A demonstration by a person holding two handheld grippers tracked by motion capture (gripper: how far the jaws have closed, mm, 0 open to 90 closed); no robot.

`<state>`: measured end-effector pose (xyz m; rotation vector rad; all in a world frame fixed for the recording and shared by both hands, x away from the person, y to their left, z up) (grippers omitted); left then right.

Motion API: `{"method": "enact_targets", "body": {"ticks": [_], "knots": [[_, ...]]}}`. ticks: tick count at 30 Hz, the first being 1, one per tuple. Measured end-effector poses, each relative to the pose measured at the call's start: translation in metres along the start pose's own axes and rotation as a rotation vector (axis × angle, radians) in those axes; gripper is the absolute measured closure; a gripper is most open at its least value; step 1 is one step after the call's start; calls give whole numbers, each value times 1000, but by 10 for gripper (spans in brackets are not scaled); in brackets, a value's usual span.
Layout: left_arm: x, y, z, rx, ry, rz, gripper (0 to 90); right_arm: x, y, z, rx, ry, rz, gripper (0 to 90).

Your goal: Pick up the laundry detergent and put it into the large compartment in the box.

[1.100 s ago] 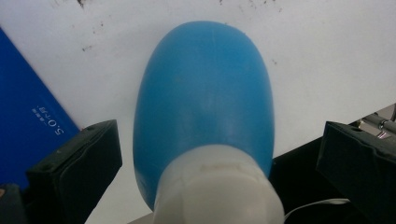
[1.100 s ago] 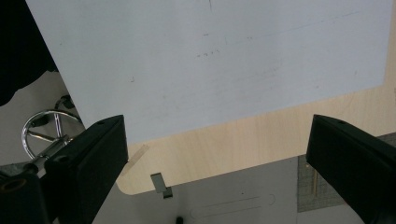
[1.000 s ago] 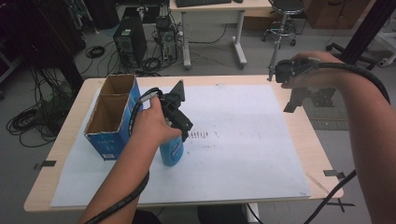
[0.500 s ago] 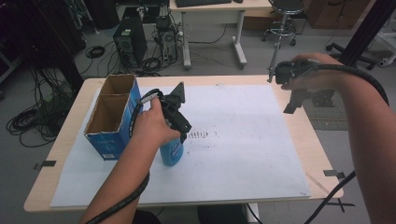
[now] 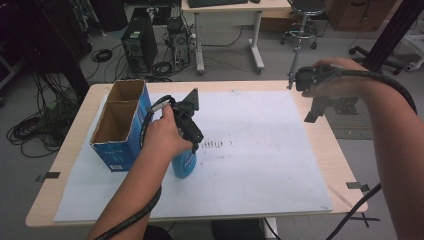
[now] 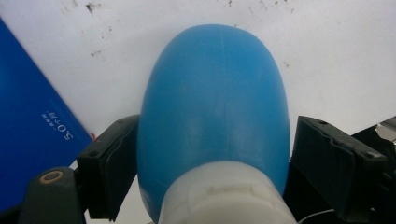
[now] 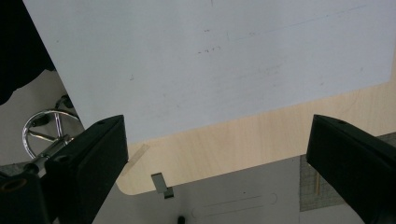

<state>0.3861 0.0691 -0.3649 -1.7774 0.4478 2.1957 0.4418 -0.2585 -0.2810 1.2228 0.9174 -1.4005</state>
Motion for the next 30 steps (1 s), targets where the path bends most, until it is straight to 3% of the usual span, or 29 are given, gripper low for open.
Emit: {"method": "enact_targets", "body": {"ticks": [9,30], "knots": [[1,-1,-1,-12,13,3,235,1,0,1,2,-2,-1,53],[9,-3,-1,1,-24,-29,350,3,0,1,1,-1,-3,54]]}}
Point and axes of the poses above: each handheld gripper's, and its own axes: x roughly forward along the jaws, z roughly out of its underside, y roughly to its right, the point moved 8 cm from there along x, roughly forward along the jaws, and after that the axes turned 9 degrees about -y, right-handed, at the moved point
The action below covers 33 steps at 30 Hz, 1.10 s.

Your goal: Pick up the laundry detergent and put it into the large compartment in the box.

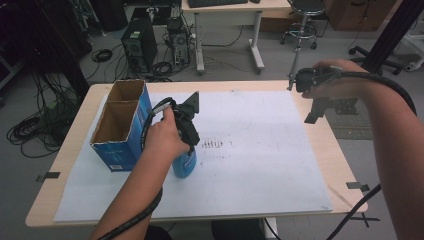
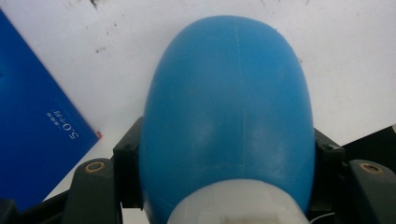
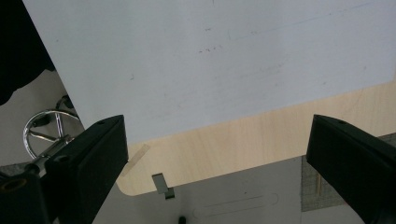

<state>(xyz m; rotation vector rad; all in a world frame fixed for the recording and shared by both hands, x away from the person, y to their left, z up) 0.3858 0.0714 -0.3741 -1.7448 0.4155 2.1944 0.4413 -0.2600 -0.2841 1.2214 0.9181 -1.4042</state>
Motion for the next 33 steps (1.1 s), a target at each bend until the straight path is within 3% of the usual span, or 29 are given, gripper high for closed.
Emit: {"method": "enact_targets", "body": {"ticks": [24,33], "knots": [[0,2,1,17,1,-31,389,3,0,-1,-7,-4,-3,54],[-12,8,6,34,13,-1,390,2,-1,-2,-10,-6,-1,54]]}}
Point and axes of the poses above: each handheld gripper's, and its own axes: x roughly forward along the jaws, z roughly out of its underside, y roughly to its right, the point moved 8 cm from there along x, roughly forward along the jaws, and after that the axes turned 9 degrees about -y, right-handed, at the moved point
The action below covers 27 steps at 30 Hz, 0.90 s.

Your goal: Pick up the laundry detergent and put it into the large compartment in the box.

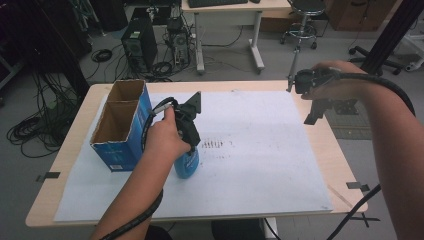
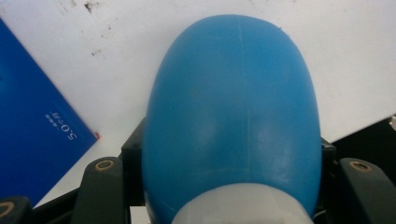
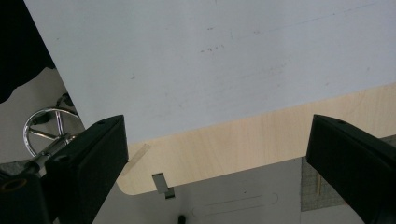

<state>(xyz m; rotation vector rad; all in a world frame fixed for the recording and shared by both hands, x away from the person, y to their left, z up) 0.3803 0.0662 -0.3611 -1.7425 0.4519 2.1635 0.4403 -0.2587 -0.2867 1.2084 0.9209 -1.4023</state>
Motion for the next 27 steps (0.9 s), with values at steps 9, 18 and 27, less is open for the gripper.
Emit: {"method": "enact_targets", "body": {"ticks": [9,18,27], "knots": [[-31,-4,10,-50,10,18,389,-2,-2,-1,-1,3,3,54],[-66,-16,28,-131,24,24,388,-2,-4,-5,-10,5,5,54],[-100,-28,43,-226,28,35,388,-6,-6,-9,-19,9,11,54]]}}
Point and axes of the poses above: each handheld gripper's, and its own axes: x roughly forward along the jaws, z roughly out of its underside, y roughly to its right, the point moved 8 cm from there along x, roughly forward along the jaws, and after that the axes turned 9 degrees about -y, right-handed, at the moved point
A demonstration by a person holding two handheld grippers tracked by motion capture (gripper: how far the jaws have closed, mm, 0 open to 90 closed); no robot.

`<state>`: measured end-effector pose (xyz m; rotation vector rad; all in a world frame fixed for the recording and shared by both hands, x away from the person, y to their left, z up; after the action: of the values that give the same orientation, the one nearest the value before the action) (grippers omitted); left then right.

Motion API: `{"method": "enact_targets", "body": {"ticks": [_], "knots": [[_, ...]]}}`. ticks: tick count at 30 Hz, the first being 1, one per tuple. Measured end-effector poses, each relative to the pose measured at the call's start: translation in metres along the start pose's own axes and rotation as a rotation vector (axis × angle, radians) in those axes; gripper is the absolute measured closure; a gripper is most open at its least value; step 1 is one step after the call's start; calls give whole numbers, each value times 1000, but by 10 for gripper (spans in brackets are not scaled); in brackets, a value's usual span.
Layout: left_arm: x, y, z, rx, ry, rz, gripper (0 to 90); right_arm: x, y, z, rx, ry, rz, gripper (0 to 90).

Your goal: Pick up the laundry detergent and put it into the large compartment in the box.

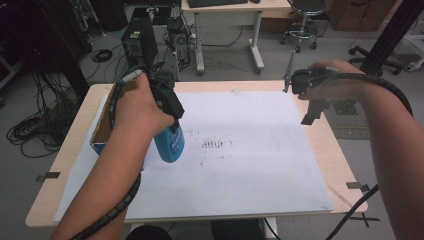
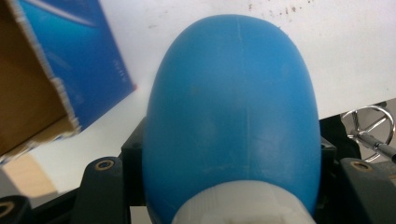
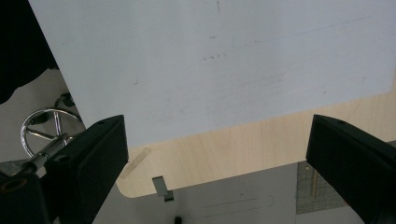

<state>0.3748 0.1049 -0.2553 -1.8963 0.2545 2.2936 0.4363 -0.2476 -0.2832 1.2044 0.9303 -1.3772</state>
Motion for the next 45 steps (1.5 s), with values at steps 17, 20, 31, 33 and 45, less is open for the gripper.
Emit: {"method": "enact_targets", "body": {"ticks": [17,20,31,33,45], "knots": [[-63,-33,22,-109,41,15,388,0,-1,-5,-10,-6,-1,54],[-76,-41,26,-138,53,17,388,0,-1,-6,-14,-7,-2,55],[-105,-65,32,-201,89,23,387,-3,0,-9,-22,-9,2,55],[-107,-67,32,-207,92,23,388,-2,0,-10,-26,-10,3,54],[-120,-98,30,-273,111,27,387,1,-1,-13,-35,-18,2,55]]}}
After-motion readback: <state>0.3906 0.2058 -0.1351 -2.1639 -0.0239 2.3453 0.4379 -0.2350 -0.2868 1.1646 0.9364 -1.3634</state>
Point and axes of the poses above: each handheld gripper's, and its own axes: x roughly forward along the jaws, z roughly out of its underside, y roughly to its right, the point moved 8 cm from there along x, roughly forward along the jaws, and after that the axes turned 9 degrees about -y, right-handed, at the moved point
